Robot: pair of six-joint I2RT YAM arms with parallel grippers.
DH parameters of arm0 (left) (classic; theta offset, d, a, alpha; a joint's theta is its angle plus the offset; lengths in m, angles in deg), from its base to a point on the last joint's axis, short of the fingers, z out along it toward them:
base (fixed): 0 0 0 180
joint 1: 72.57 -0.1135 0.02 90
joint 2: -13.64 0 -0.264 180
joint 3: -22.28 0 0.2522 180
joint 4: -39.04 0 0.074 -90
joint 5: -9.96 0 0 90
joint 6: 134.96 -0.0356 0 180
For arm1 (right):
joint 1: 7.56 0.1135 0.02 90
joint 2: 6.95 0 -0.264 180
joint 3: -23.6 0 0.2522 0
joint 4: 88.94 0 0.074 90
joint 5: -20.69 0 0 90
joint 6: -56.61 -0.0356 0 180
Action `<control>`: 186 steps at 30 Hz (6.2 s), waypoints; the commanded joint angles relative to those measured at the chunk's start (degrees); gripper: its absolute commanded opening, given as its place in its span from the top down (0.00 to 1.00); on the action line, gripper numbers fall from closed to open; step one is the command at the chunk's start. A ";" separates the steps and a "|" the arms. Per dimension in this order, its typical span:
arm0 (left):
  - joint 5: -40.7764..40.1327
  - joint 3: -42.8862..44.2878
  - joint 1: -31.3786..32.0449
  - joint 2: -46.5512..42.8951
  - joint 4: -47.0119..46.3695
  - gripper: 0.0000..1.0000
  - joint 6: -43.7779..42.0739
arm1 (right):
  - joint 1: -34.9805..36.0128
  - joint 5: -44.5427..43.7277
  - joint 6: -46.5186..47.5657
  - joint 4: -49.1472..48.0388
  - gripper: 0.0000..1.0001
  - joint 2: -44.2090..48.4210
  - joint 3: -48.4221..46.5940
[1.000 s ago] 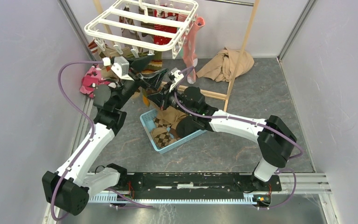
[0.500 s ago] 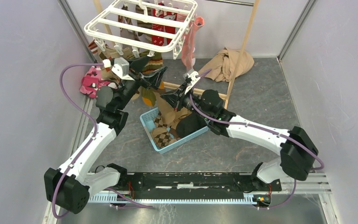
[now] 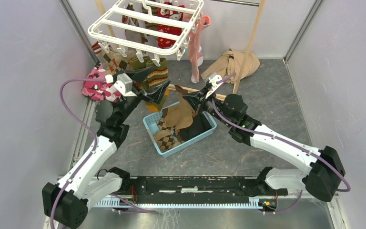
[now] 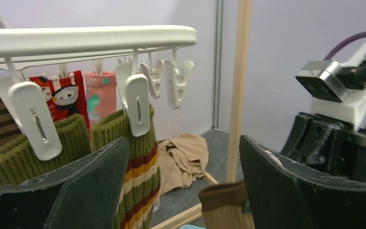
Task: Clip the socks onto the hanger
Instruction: Open the clamp at the hanger.
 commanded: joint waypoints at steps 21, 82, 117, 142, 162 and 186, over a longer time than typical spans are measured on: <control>-18.11 9.12 19.41 3.73 5.46 0.09 -12.73 | -4.90 -1.75 2.19 3.77 1.00 5.38 2.64; -30.73 10.52 23.39 16.15 -12.64 0.12 -19.47 | -8.39 -0.52 2.33 3.00 1.00 8.99 5.87; -45.48 27.31 26.21 31.27 -12.93 0.25 -29.96 | -9.30 -1.31 2.80 3.18 1.00 10.57 6.70; -49.21 33.40 26.30 34.84 -9.88 0.39 -31.62 | -9.65 -1.31 2.89 3.35 1.00 11.15 6.74; -47.51 31.49 25.41 24.44 3.42 0.75 -18.28 | -10.47 6.66 3.05 2.98 1.00 10.52 3.27; -33.82 31.05 12.46 15.84 16.85 0.77 15.73 | -10.69 24.35 -8.95 -9.10 1.00 -6.69 -15.42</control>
